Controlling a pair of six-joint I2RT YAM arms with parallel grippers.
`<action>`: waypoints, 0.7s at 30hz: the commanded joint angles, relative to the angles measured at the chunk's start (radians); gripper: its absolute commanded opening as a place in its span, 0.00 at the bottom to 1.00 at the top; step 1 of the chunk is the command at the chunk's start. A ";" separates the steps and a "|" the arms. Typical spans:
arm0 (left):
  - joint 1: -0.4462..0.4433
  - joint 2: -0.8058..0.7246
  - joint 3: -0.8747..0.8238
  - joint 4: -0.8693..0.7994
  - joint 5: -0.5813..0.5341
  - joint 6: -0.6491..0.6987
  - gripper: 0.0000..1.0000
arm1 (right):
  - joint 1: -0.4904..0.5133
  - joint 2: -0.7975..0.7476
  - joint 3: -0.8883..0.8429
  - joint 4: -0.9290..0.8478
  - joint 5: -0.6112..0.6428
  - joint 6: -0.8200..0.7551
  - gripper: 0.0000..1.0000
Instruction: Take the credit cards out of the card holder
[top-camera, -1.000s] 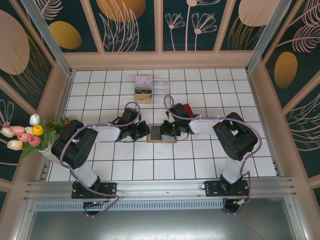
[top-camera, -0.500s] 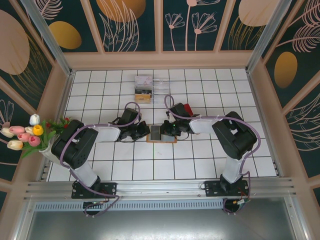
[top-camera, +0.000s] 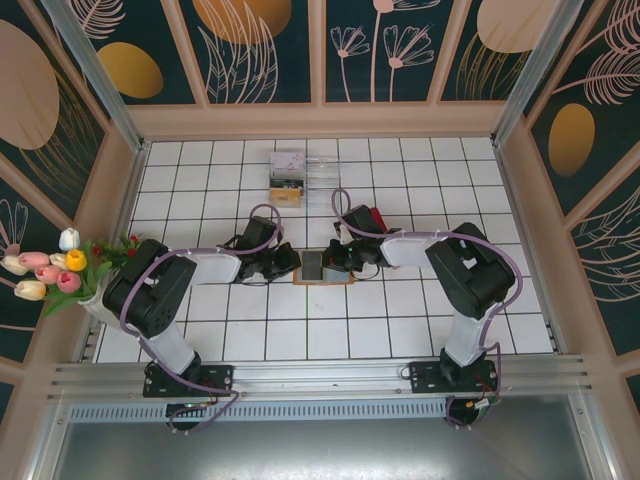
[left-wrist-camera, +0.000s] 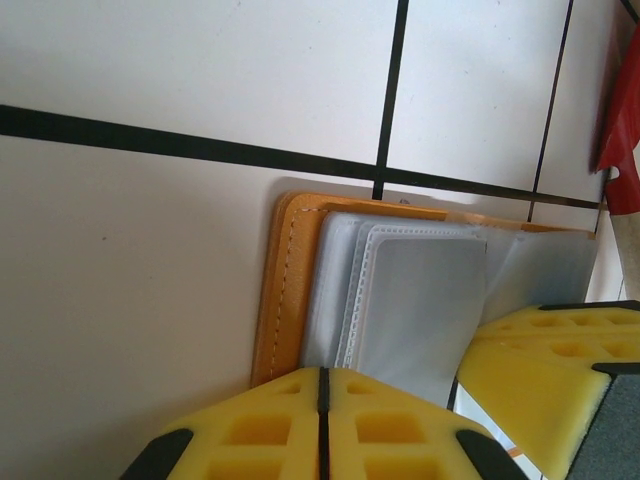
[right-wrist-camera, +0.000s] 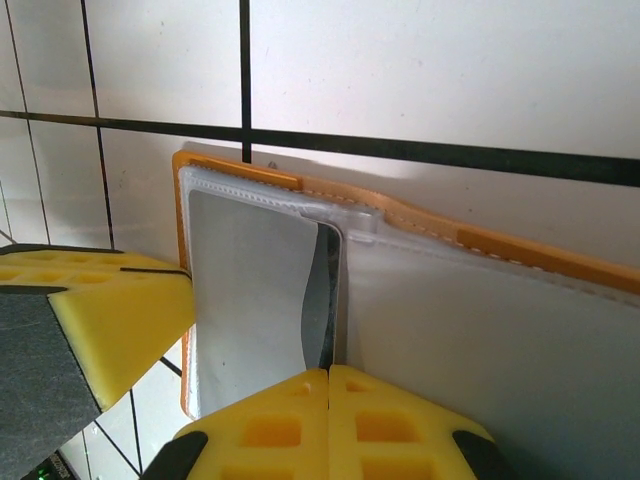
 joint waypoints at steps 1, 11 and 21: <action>-0.007 0.023 -0.020 -0.120 -0.084 0.027 0.11 | -0.007 -0.041 -0.015 -0.075 0.025 -0.022 0.03; -0.006 0.011 0.004 -0.096 -0.059 0.038 0.11 | -0.007 -0.063 -0.025 -0.117 0.065 -0.020 0.03; -0.006 -0.109 0.027 -0.059 -0.011 0.054 0.14 | -0.007 -0.032 -0.014 -0.085 0.051 0.000 0.06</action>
